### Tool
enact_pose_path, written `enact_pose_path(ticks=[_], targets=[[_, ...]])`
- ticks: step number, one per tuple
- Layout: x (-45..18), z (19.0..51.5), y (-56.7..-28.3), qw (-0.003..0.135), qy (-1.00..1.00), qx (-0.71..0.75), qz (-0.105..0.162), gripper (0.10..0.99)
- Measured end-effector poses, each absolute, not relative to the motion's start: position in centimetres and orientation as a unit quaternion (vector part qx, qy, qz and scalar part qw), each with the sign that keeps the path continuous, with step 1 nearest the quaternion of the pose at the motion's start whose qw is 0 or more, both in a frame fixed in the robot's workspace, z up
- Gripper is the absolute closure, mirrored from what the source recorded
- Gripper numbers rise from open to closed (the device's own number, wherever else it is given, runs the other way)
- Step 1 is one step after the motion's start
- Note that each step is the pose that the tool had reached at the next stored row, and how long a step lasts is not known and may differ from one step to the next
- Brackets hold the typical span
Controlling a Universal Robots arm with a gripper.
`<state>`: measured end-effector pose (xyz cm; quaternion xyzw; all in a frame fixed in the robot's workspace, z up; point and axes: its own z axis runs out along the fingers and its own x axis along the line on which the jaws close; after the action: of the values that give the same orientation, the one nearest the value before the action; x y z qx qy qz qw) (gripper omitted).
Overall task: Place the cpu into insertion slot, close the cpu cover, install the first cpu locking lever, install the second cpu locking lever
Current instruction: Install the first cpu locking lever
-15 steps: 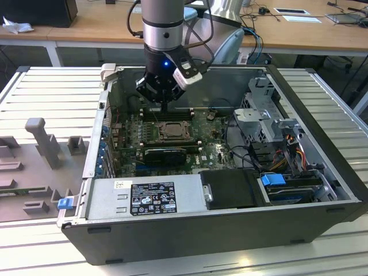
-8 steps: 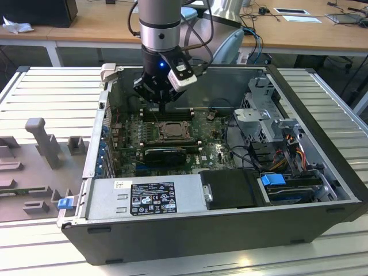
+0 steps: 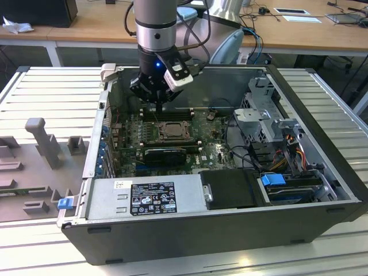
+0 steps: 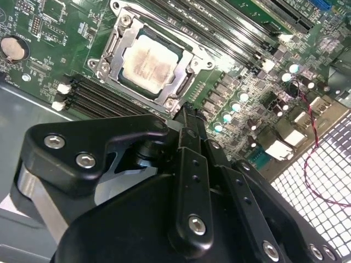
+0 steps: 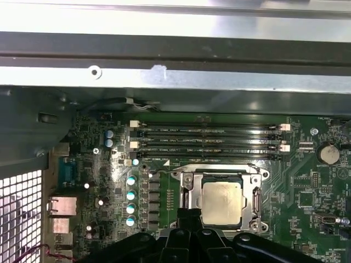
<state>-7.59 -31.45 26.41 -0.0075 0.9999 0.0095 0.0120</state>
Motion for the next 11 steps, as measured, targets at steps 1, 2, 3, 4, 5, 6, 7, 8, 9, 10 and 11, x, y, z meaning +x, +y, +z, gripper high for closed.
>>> enact_pose_path(ticks=[1,2,3,4,5,6,7,8,9,10,11], targets=[[-7.7,26.4,-31.4,0.012,1.0,-0.008,0.01,0.98],[-7.8,26.4,-31.4,0.012,1.0,-0.008,0.01,0.98],[-7.9,26.4,-31.4,0.012,1.0,-0.008,0.009,0.98],[-8.0,26.4,-31.4,0.012,1.0,-0.008,0.01,0.98],[-8.1,26.4,-31.4,0.012,1.0,-0.008,0.01,0.98],[-8.2,26.4,-31.4,0.012,1.0,-0.008,0.01,0.98],[-8.3,26.4,-31.4,0.012,1.0,-0.008,0.01,0.98],[-8.4,26.4,-31.4,0.012,1.0,-0.008,0.01,0.98],[-8.5,26.4,-31.4,0.012,1.0,-0.008,0.01,0.98],[-8.6,26.4,-31.4,0.012,1.0,-0.007,0.009,0.98],[-8.7,26.4,-31.4,0.012,1.0,-0.008,0.01,0.98]])
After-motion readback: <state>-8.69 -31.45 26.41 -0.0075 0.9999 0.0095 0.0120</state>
